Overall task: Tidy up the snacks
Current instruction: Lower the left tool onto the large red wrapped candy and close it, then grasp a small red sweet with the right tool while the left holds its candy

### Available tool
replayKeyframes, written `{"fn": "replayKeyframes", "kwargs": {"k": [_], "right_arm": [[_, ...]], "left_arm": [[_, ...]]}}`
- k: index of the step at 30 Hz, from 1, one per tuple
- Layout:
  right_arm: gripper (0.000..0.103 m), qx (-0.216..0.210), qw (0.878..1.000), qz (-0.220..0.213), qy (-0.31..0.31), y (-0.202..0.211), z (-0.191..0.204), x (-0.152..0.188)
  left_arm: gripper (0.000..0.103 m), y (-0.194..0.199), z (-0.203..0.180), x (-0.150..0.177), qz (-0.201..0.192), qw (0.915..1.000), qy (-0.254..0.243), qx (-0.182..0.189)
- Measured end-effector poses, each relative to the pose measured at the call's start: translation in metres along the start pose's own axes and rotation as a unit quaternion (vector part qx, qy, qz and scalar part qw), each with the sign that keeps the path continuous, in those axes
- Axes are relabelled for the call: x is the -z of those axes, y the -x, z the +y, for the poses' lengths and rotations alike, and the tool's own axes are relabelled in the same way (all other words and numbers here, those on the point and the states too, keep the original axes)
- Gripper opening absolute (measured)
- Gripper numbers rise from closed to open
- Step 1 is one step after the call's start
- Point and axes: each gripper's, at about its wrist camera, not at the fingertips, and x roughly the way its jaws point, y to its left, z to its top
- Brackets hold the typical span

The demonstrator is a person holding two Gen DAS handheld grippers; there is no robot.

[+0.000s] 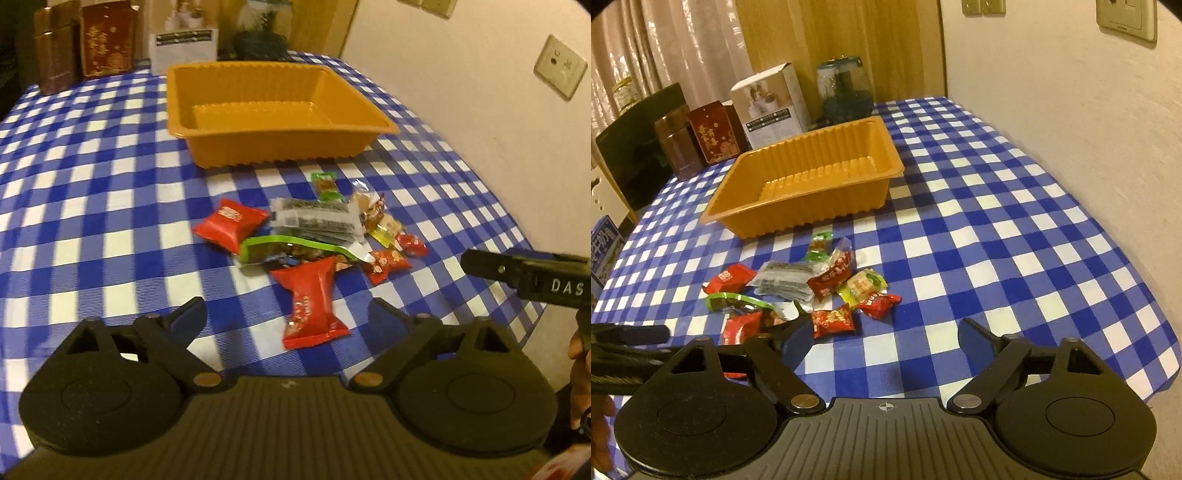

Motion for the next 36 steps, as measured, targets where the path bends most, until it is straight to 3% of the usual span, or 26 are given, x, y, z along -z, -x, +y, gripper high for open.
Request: {"fn": "replayKeyframes", "kwargs": {"k": [5,14,18,23,26,36], "right_arm": [[0.085,0.0,1.0,0.006,0.005,-0.008,0.0,0.003],[0.085,-0.006,1.0,0.023,0.011,-0.019,0.002,0.007],[0.085,-0.014,0.999,0.028,0.019,-0.025,0.007,0.008],[0.083,-0.027,0.998,0.04,0.029,-0.034,0.013,0.009],[0.073,-0.039,0.997,0.05,0.037,-0.042,0.017,0.009],[0.064,-0.049,0.995,0.068,0.047,-0.07,0.03,-0.002]], "left_arm": [[0.079,-0.018,-0.007,-0.001,0.003,1.0,-0.004,0.003],[0.037,-0.031,-0.012,-0.002,0.007,0.9998,-0.017,0.006],[0.028,-0.032,-0.009,-0.001,0.012,0.9997,-0.018,0.01],[0.025,-0.025,-0.002,0.0,0.019,0.9996,-0.02,0.011],[0.025,-0.017,0.004,0.001,0.016,0.9997,-0.017,0.01],[0.024,0.006,0.016,0.003,0.002,0.9999,-0.001,0.016]]}}
